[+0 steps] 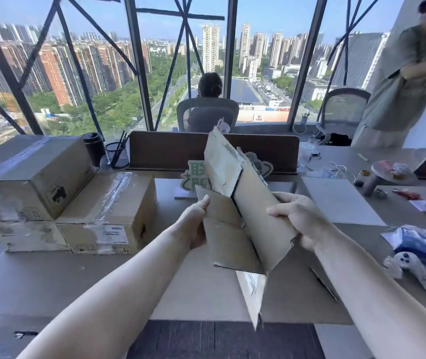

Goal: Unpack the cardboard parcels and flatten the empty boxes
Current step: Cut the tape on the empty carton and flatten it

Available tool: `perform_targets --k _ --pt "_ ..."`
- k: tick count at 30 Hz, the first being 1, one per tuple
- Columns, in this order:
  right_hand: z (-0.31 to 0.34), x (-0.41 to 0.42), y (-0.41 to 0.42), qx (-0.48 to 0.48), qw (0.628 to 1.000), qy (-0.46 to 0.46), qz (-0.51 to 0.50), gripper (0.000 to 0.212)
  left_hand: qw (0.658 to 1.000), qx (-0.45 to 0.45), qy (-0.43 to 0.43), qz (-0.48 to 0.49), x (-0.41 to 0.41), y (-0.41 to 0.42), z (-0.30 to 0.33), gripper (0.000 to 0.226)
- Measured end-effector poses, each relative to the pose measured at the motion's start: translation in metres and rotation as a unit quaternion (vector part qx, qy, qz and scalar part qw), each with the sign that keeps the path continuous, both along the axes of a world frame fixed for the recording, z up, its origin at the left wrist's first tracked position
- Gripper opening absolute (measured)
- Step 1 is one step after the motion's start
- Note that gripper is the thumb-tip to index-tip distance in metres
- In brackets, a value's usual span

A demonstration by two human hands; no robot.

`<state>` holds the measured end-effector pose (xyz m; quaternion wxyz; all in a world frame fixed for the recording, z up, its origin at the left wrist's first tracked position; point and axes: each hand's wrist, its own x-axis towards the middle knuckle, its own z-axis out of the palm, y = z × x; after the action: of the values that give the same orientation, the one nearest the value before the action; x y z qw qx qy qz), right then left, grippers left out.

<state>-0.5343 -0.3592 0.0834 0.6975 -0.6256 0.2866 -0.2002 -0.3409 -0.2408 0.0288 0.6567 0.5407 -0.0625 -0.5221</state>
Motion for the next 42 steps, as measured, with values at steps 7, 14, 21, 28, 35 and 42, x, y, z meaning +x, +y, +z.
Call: perform_targets --k 7,14,21,28,35,42 --pt "-0.027 0.029 0.040 -0.177 0.977 0.088 0.079 0.036 0.999 0.018 0.022 -0.014 -0.013 0.001 -0.012 0.058" --pt "-0.075 0.044 0.070 -0.146 0.979 0.093 0.103 0.047 0.998 0.028 0.045 -0.015 0.002 0.022 -0.037 0.076" --pt "-0.106 0.054 0.083 -0.095 0.970 0.143 0.173 0.031 0.994 0.102 -0.029 0.006 0.008 0.033 -0.059 0.020" --pt "-0.148 0.032 0.011 -0.110 0.962 0.238 -0.075 0.042 1.000 0.012 -0.014 0.021 0.025 0.044 -0.056 0.029" --pt "-0.172 0.017 -0.007 0.140 0.944 0.278 -0.112 0.079 0.999 -0.031 -0.036 -0.017 0.043 0.042 -0.002 0.022" --pt "-0.159 0.028 0.008 0.338 0.938 0.052 -0.054 0.060 0.996 -0.085 -0.021 -0.020 0.070 0.045 0.018 0.026"
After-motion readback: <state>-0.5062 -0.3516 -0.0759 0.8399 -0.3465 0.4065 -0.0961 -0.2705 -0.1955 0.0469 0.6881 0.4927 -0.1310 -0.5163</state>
